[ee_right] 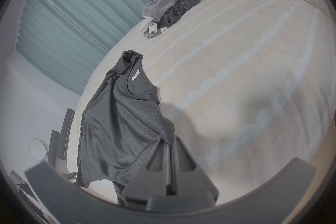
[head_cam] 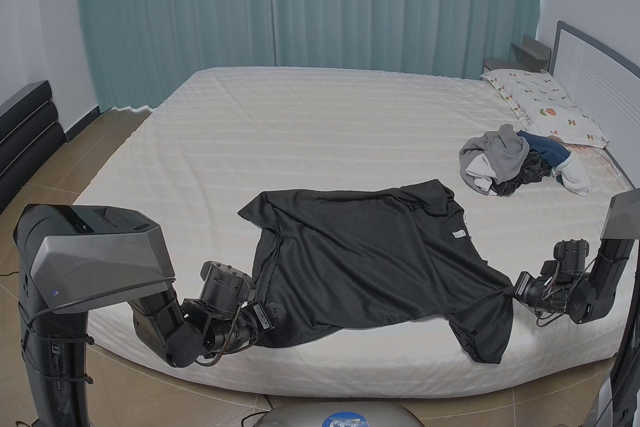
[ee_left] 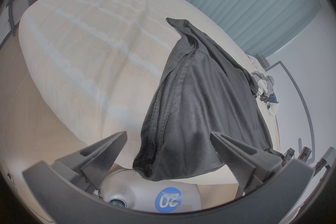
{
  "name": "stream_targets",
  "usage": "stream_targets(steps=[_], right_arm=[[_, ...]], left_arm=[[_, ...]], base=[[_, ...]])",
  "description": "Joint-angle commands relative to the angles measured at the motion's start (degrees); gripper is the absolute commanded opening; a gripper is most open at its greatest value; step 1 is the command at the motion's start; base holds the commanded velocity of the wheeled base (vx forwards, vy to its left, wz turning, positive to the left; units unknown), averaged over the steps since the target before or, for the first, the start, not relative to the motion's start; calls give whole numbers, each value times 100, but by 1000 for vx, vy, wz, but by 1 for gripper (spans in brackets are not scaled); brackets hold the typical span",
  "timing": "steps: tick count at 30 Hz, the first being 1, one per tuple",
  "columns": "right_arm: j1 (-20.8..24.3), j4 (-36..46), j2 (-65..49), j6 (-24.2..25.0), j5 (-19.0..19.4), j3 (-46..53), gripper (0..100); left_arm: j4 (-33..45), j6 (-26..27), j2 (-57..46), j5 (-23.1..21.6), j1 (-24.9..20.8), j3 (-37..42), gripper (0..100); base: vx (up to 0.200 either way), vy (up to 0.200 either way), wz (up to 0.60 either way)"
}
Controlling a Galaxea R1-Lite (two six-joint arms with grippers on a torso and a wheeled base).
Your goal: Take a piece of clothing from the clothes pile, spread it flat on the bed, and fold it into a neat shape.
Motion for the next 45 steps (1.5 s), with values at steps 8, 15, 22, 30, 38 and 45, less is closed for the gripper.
stream_targets(steps=[8,15,22,30,38,45], right_arm=[[30,-2,-9,1,3,13,0],[56,-2,9,1,3,22,0],[82,-2,9,10,3,39,0],[91,-11,-18,19,3,48,0],[91,-116,-35,36,3,65,0],[179,-116,-264,36,-5,206,0]], left_arm=[[5,68,227,258,-157,-193,100],[5,103,236,267,-192,-184,100],[198,331,245,522,-192,-114,0],[532,481,69,715,-139,-105,0],[1367,894,-643,777,221,0,0],[1921,1272,-1021,786,617,9,0]], base=[[0,0,0],[0,0,0],[0,0,0],[0,0,0],[0,0,0],[0,0,0]])
